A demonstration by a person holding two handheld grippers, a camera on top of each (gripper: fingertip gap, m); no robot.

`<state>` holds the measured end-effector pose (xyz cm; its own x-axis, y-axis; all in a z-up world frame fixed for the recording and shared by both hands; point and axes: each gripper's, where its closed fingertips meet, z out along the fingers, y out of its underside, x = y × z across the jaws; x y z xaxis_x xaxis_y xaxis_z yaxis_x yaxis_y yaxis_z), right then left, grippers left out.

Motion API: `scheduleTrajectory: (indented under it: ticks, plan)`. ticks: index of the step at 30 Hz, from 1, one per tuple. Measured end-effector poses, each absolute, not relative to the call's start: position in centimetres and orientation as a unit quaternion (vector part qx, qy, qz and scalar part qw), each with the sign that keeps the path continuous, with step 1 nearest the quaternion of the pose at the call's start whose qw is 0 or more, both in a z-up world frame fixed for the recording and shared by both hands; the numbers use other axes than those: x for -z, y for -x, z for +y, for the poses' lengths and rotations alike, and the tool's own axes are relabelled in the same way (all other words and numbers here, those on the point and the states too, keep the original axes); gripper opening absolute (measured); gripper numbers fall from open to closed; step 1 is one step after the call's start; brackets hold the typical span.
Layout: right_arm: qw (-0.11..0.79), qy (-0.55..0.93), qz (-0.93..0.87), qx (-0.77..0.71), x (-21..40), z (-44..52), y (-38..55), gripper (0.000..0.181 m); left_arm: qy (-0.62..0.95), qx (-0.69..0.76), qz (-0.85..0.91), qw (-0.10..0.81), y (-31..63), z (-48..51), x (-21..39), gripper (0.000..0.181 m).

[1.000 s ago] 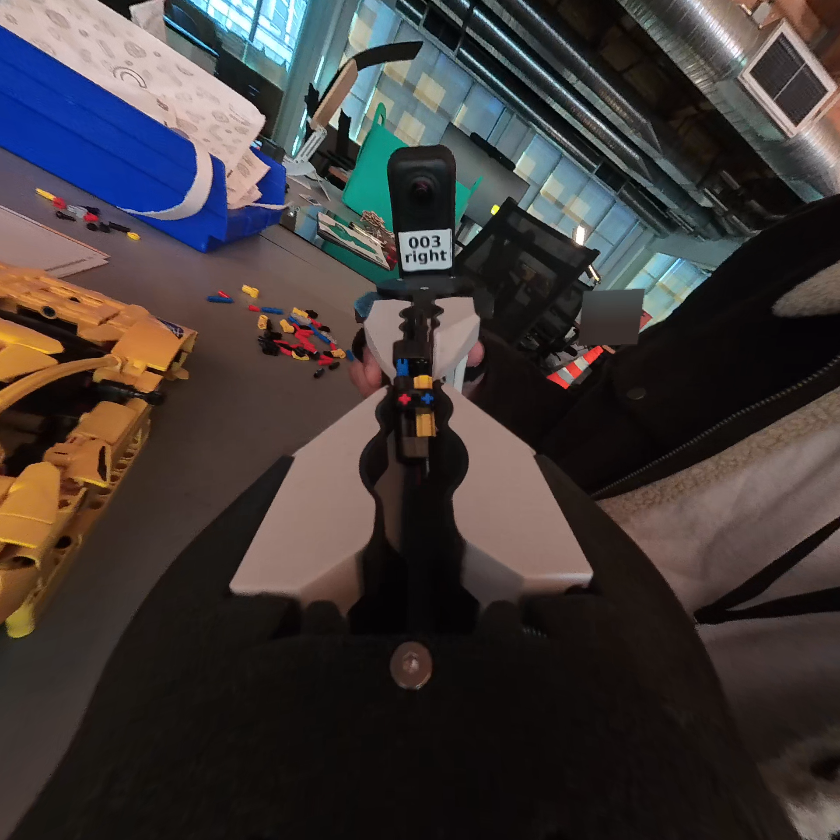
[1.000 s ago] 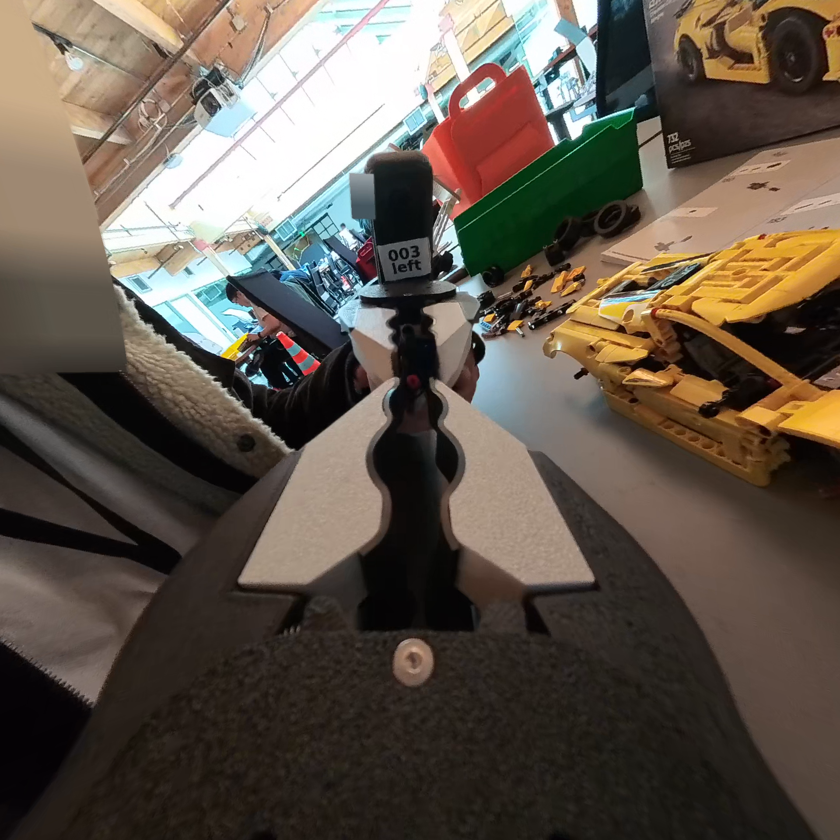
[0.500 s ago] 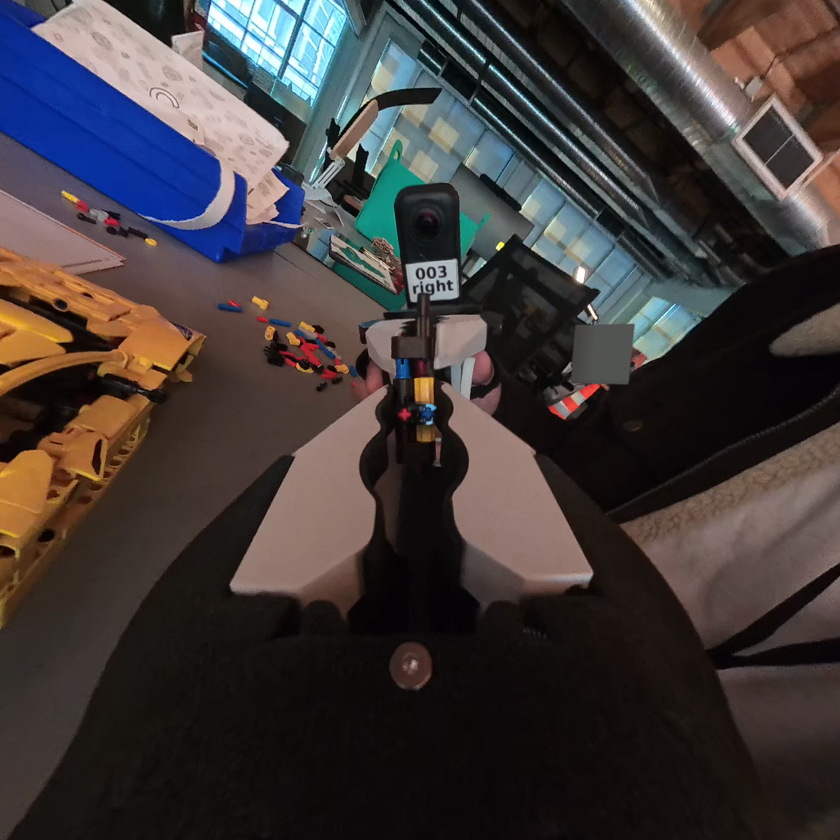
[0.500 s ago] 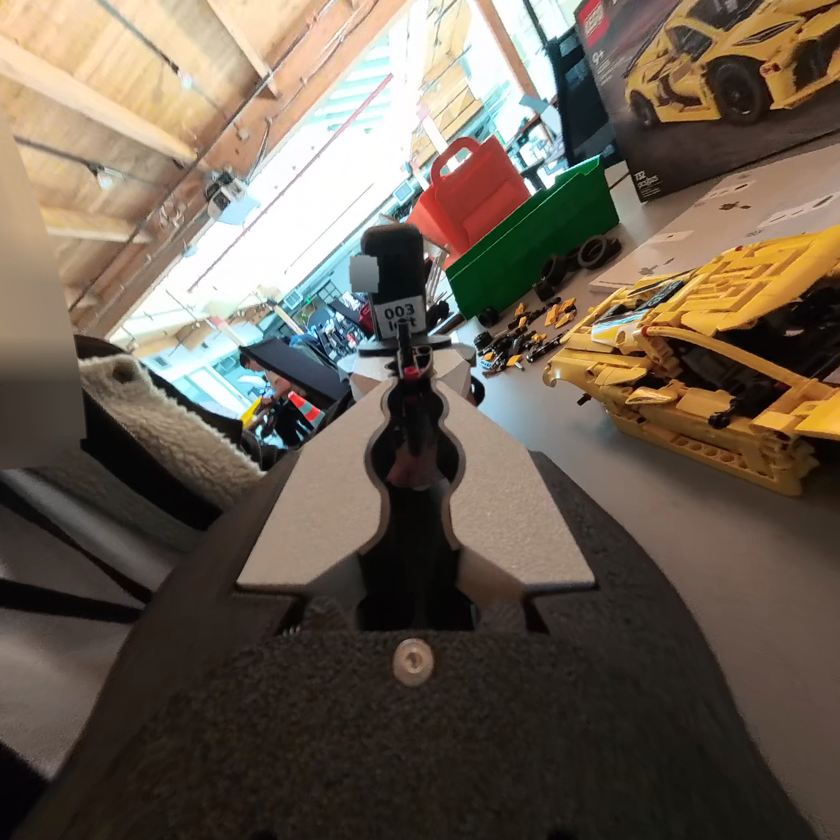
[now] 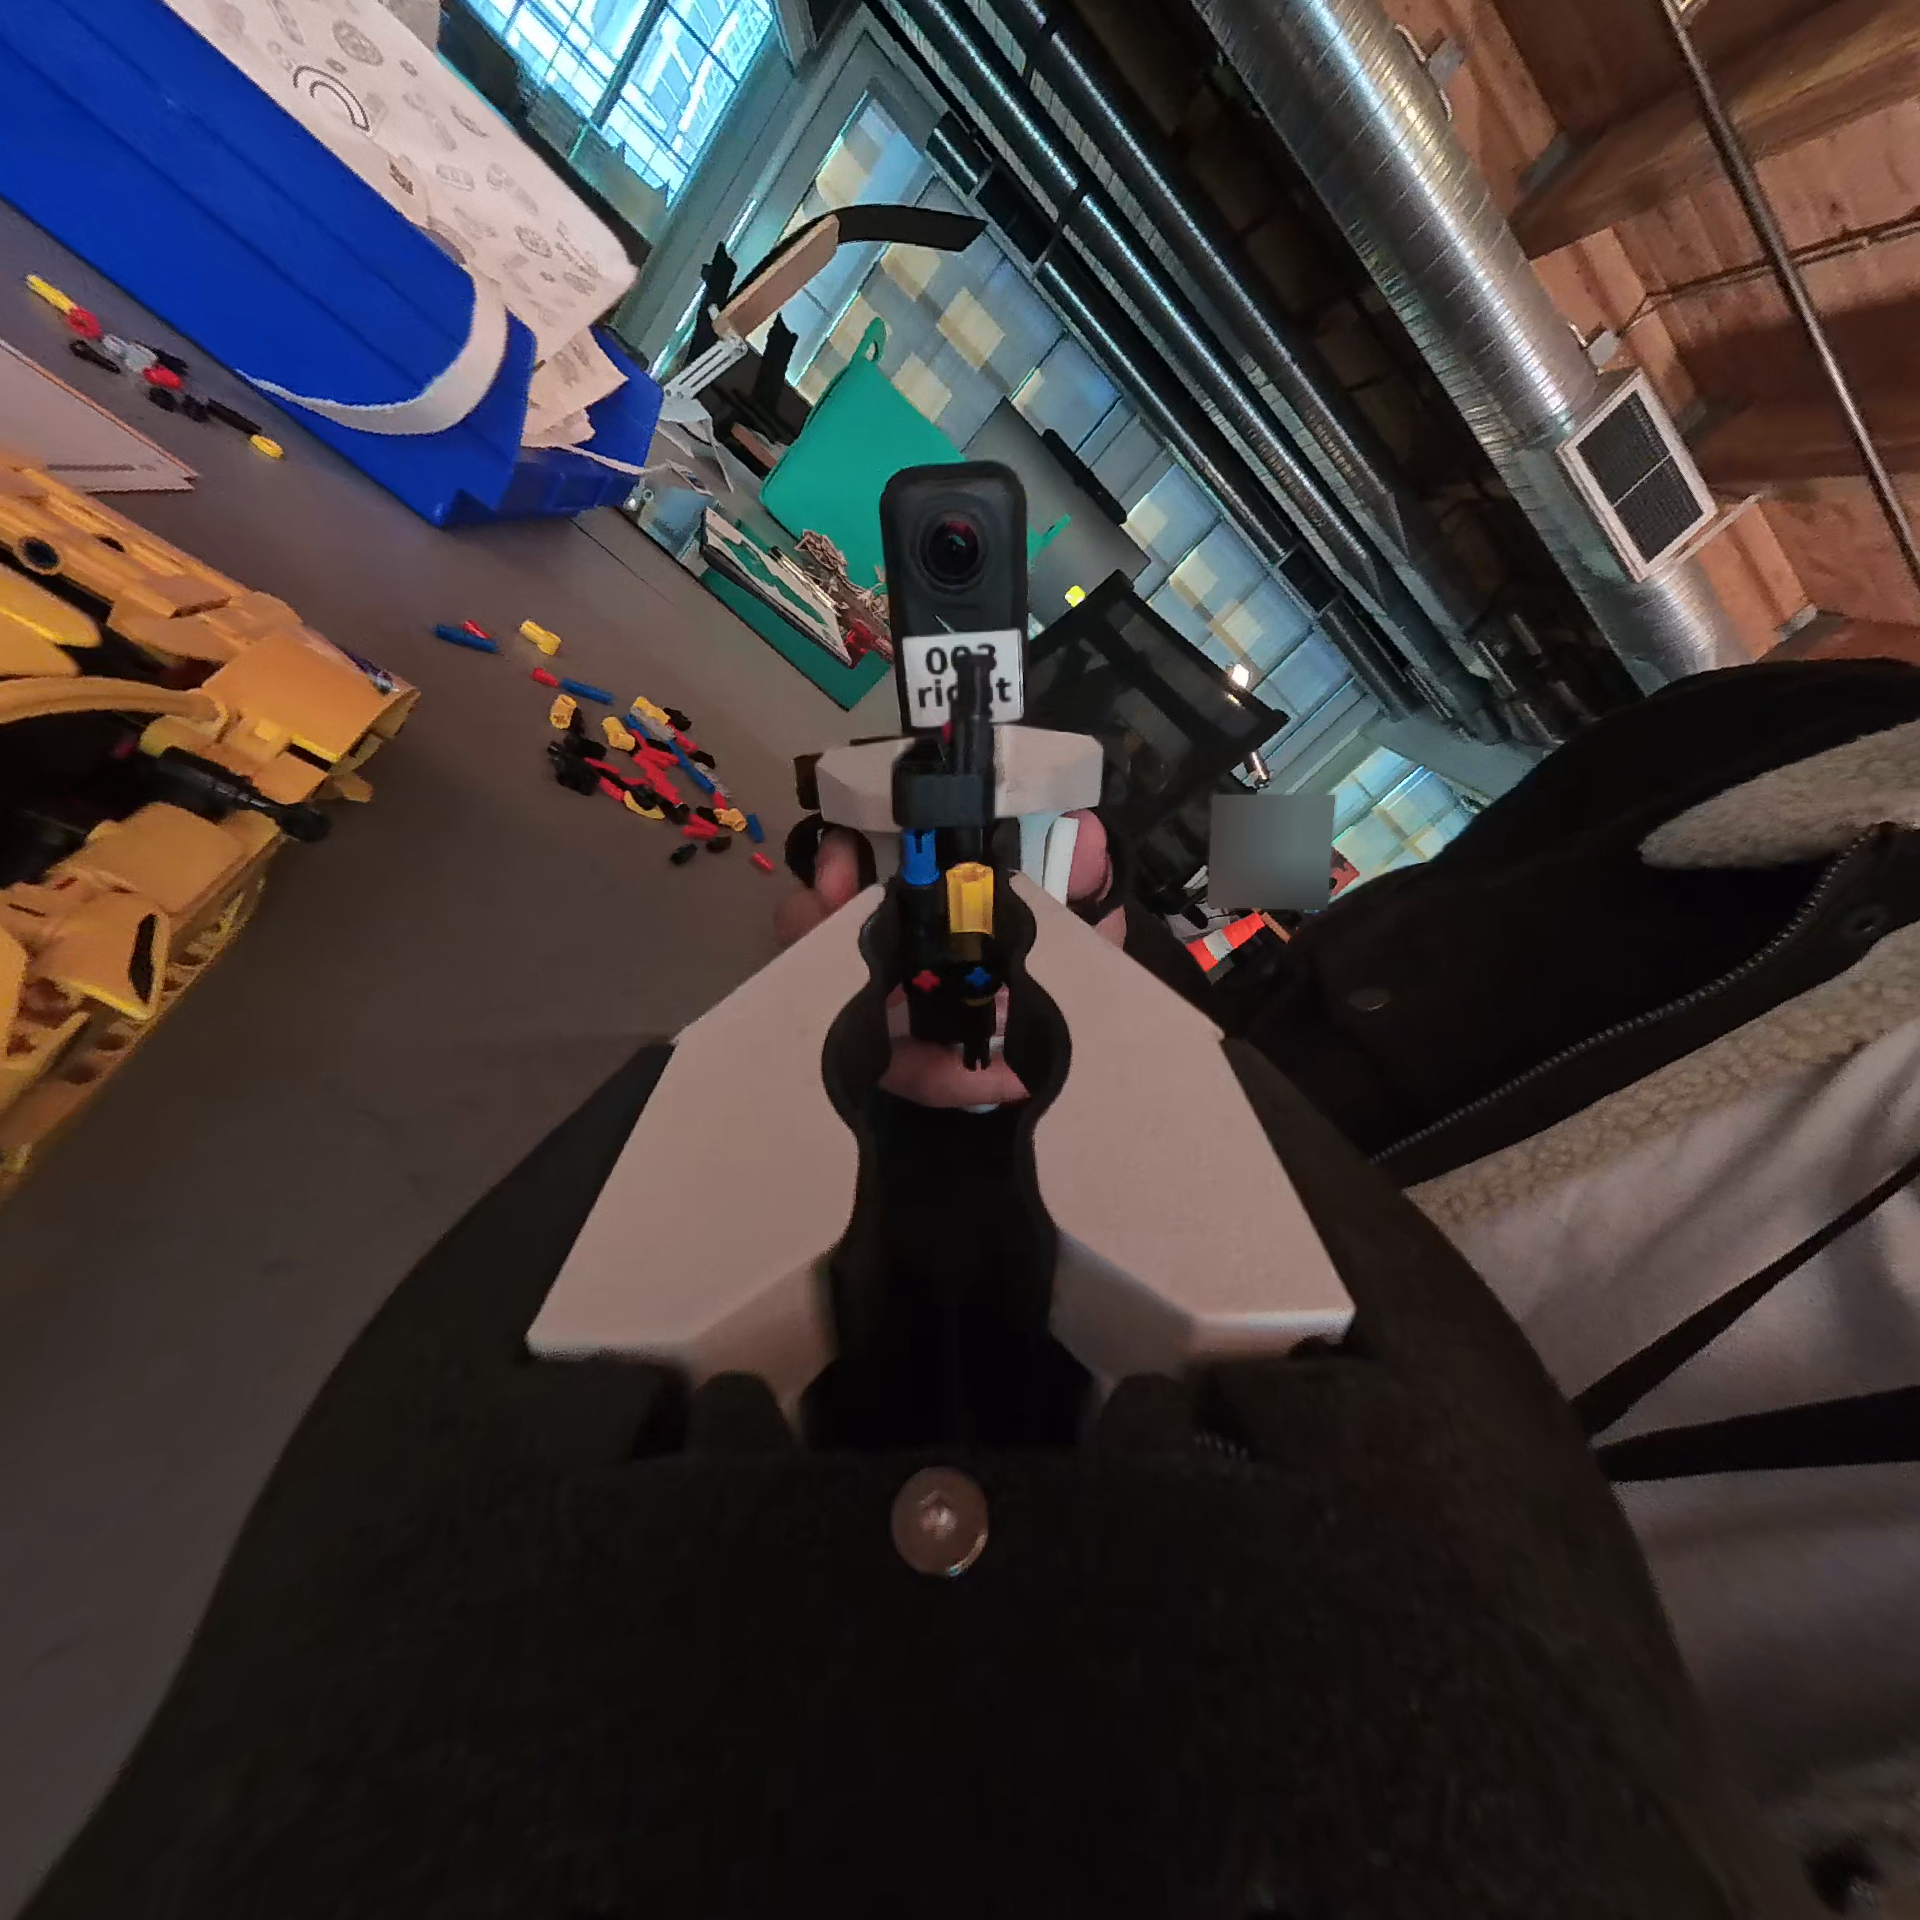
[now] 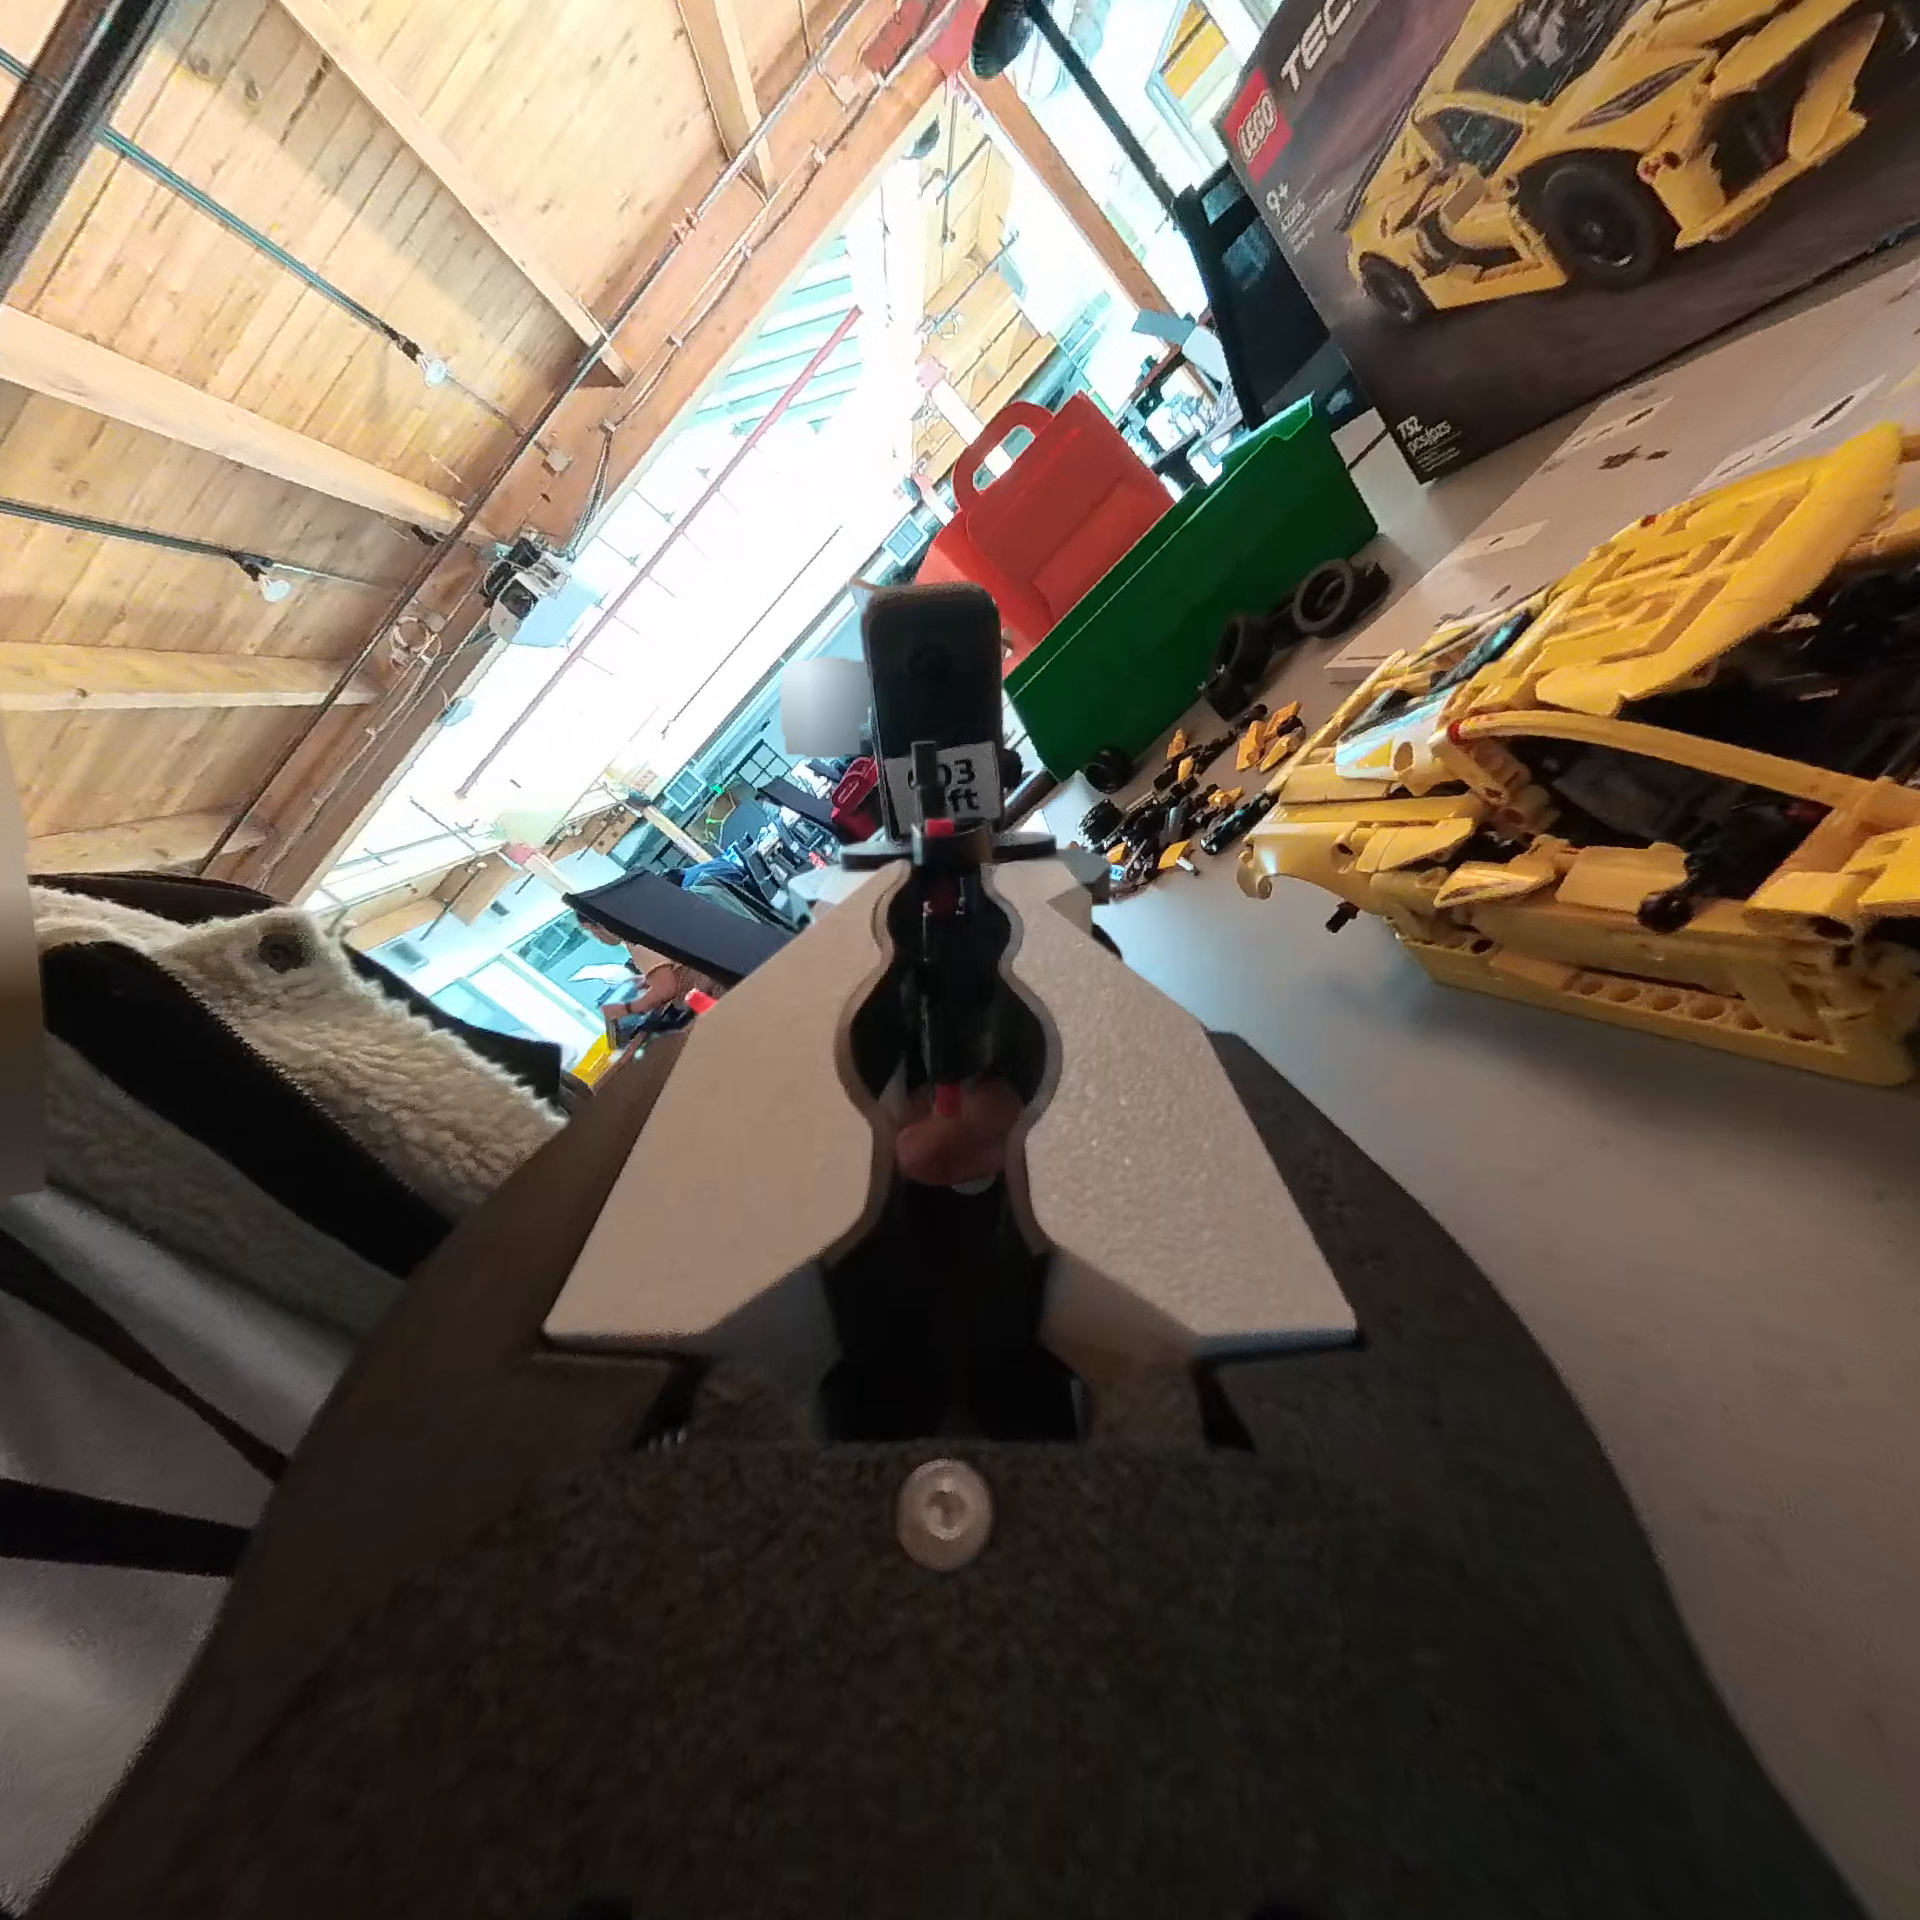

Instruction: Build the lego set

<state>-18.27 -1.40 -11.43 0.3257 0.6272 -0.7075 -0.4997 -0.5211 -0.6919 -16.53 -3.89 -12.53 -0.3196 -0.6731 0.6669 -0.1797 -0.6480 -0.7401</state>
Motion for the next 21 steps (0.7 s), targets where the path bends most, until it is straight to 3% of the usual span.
scheduleTrajectory:
  ticks: [5, 8, 11, 13, 21]
  plan:
    - [0.475, 0.664, -0.067, -0.574, 11.6, -1.7, 17.8, 0.008, 0.551, 0.716, 0.374, 0.210, 17.0, -2.8, 11.8, 0.016]
    - [0.461, 0.673, -0.104, -0.568, 11.7, -2.5, 17.9, 0.007, 0.544, 0.719, 0.373, 0.221, 17.5, -2.4, 11.3, 0.033]
    - [0.441, 0.688, -0.136, -0.560, 12.3, -3.2, 18.7, 0.007, 0.533, 0.719, 0.396, 0.204, 17.4, -3.5, 11.4, 0.031]
    - [0.438, 0.689, -0.135, -0.561, 12.4, -3.2, 18.7, 0.007, 0.528, 0.717, 0.403, 0.210, 17.4, -3.8, 11.3, 0.020]
    - [0.437, 0.692, -0.146, -0.556, 12.4, -3.4, 18.7, 0.007, 0.527, 0.729, 0.392, 0.194, 17.5, -3.7, 11.3, 0.017]
